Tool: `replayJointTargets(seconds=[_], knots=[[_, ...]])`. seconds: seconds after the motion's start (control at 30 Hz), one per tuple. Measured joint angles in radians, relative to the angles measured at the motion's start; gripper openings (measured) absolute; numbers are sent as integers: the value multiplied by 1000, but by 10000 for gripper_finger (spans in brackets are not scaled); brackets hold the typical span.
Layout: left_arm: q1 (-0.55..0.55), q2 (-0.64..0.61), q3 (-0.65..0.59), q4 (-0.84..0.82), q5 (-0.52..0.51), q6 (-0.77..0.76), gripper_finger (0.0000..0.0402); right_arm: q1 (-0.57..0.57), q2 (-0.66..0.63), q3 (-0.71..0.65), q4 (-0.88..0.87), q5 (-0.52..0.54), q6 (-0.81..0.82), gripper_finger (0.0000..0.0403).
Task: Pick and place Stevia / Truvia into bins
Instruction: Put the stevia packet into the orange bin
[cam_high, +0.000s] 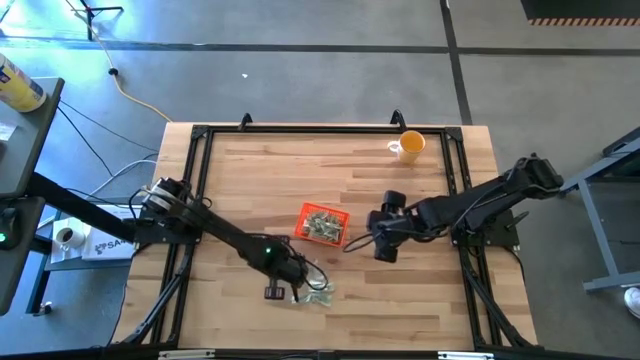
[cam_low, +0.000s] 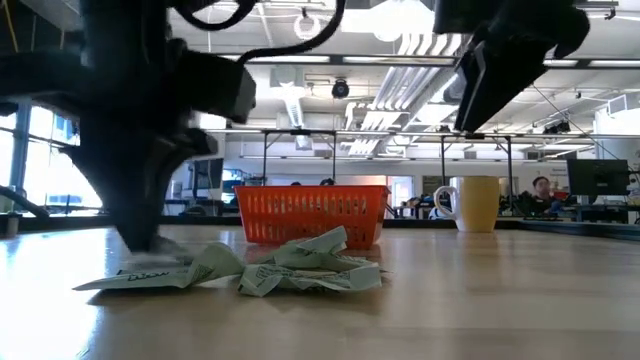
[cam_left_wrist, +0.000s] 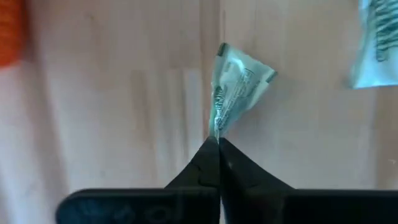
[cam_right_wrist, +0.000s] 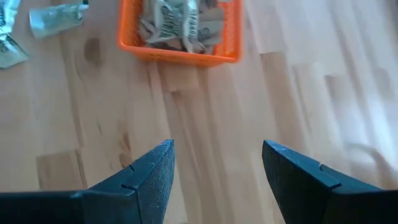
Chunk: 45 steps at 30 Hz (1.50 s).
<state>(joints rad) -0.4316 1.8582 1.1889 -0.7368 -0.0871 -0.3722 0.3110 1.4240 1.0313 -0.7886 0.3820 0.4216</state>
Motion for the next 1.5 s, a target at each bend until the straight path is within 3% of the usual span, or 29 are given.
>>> replayJointTargets(seconds=[0.1, 0.2, 0.3, 0.37, 0.47, 0.6, 0.67, 0.8, 0.93, 1.2, 1.37, 1.5], knots=[[5, -51, 68, -91, -22, -2, 44, 20, -44, 0, -61, 48, 41, 233], [25, -102, 124, -146, -103, 2, 31, 31, -82, 0, -109, 87, 96, 233], [90, -135, 161, -155, -231, 13, 22, 35, -107, 0, -129, 122, 133, 233], [159, -141, 167, -134, -263, 44, 22, 37, -113, 0, -130, 138, 145, 233], [269, -107, 165, -94, -238, 112, 37, 37, -111, 0, -127, 138, 147, 233], [374, -66, 163, -38, -37, 135, 68, 39, -101, 0, -116, 95, 153, 233], [382, -64, 163, -55, 11, 117, 88, 45, -100, 0, -106, 79, 158, 233], [349, -95, 163, -150, -43, 39, 134, 64, -80, 2, 3, 47, 83, 233], [271, -167, 166, -251, -52, -59, 178, 53, 0, 2, 222, -97, -170, 233], [35, -268, 166, -400, -162, -515, 204, -16, 259, 38, 605, -342, -531, 233], [-109, -272, 165, -415, -222, -772, 204, -29, 417, 182, 619, -446, -655, 233], [-172, -268, 157, -414, -260, -901, 204, -42, 537, 305, 539, -476, -663, 233]])
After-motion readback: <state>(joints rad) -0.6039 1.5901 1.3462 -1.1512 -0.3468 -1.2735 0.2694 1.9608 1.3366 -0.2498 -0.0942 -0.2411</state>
